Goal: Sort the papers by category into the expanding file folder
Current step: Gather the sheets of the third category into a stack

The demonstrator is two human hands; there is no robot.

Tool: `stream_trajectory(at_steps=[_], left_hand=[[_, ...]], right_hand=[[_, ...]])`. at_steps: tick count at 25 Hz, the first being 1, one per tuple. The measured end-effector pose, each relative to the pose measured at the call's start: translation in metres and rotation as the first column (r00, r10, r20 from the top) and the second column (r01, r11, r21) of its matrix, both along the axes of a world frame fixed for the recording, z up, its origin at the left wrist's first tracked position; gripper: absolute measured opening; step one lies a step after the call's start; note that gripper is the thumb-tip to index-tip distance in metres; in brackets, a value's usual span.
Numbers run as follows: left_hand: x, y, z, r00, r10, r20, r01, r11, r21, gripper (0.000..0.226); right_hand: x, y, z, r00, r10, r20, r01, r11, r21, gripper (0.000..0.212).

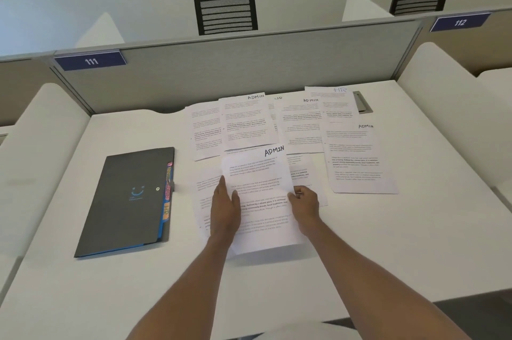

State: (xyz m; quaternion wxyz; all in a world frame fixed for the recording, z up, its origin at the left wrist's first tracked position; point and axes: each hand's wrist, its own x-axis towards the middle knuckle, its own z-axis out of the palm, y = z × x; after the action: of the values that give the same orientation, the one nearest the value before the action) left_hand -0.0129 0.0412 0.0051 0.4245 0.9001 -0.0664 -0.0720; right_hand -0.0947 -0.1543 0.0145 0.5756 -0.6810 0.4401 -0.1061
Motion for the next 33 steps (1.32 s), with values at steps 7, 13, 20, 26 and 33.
stream_trajectory(at_steps=[7,13,20,26,33], left_hand=[[0.029,-0.066,0.007,0.928,0.185,-0.325,-0.274,0.926,-0.258,0.045],[0.038,-0.101,-0.006,0.824,0.086,-0.56,-0.366,0.835,-0.411,0.009],[0.032,-0.115,-0.031,0.802,0.106,-0.587,-0.379,0.851,-0.364,0.011],[0.028,-0.115,-0.036,0.809,0.117,-0.576,-0.387,0.844,-0.371,0.005],[0.026,-0.115,-0.035,0.779,0.109,-0.618,-0.408,0.836,-0.366,0.003]], right_hand=[[0.015,-0.074,-0.001,0.997,-0.072,0.014,0.071,0.997,0.032,0.013],[0.015,-0.123,-0.002,0.994,-0.109,-0.012,0.108,0.993,-0.052,0.013],[-0.008,-0.208,-0.009,0.954,-0.176,-0.243,-0.001,0.808,-0.589,0.03],[-0.02,-0.249,-0.008,0.716,-0.242,-0.655,-0.144,0.867,-0.477,0.081],[-0.015,-0.252,-0.008,0.711,-0.227,-0.665,-0.104,0.902,-0.419,0.084]])
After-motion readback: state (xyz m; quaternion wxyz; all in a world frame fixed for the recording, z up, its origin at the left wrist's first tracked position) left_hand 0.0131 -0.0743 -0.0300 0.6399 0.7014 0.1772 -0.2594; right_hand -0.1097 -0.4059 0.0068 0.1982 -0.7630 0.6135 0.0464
